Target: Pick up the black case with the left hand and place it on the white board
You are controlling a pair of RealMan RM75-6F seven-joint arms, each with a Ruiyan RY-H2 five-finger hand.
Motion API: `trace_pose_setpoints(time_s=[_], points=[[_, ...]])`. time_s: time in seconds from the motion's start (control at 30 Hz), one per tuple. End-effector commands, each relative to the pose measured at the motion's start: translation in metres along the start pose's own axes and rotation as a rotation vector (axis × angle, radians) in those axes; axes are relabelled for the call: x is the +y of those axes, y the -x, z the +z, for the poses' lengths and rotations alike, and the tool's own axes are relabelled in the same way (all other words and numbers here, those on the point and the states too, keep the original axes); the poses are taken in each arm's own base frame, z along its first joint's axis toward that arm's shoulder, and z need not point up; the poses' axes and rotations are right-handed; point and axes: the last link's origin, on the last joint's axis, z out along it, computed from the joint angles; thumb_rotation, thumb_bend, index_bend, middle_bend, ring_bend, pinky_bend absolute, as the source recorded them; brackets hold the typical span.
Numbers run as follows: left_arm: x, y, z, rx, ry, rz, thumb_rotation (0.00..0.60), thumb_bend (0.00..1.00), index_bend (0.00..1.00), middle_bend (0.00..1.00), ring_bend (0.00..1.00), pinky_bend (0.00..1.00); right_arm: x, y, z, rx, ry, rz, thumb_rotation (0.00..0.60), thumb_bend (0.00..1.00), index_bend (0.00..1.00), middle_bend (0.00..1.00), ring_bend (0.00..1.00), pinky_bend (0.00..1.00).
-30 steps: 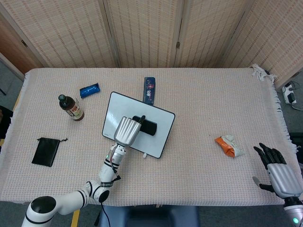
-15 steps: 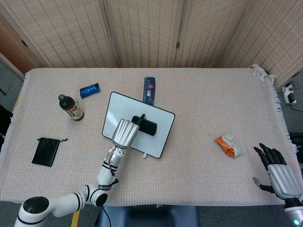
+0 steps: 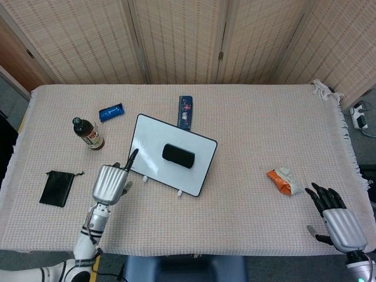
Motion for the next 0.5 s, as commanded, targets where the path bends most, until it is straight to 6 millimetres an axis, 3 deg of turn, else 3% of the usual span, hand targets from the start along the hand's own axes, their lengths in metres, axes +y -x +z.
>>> trace_pose_setpoints(time_s=[0.03, 0.1, 0.2, 0.3, 0.5], points=[[-0.06, -0.018, -0.096, -0.074, -0.084, -0.09, 0.6, 0.23, 0.1, 0.35, 0.22, 0.27, -0.005, 0.004, 0.0, -0.008, -0.023, -0.011, 0.6, 0.32, 0.0, 0.0, 0.0, 0.0], [-0.076, -0.021, -0.119, -0.069, -0.112, -0.131, 0.6, 0.24, 0.16, 0.28, 0.14, 0.13, -0.007, 0.006, 0.001, -0.017, -0.032, -0.015, 0.6, 0.32, 0.0, 0.0, 0.0, 0.0], [-0.093, -0.024, -0.157, -0.067, -0.147, -0.191, 0.6, 0.24, 0.21, 0.25, 0.1, 0.05, -0.011, 0.011, 0.004, -0.035, -0.047, -0.02, 0.6, 0.32, 0.0, 0.0, 0.0, 0.0], [-0.101, -0.026, -0.18, -0.063, -0.167, -0.208, 0.6, 0.23, 0.21, 0.23, 0.09, 0.02, -0.016, 0.015, 0.003, -0.044, -0.067, -0.026, 0.6, 0.32, 0.0, 0.0, 0.0, 0.0], [-0.11, -0.032, -0.201, -0.006, -0.191, -0.189, 0.6, 0.24, 0.24, 0.23, 0.09, 0.02, -0.022, 0.021, 0.003, -0.052, -0.091, -0.043, 0.6, 0.32, 0.0, 0.0, 0.0, 0.0]])
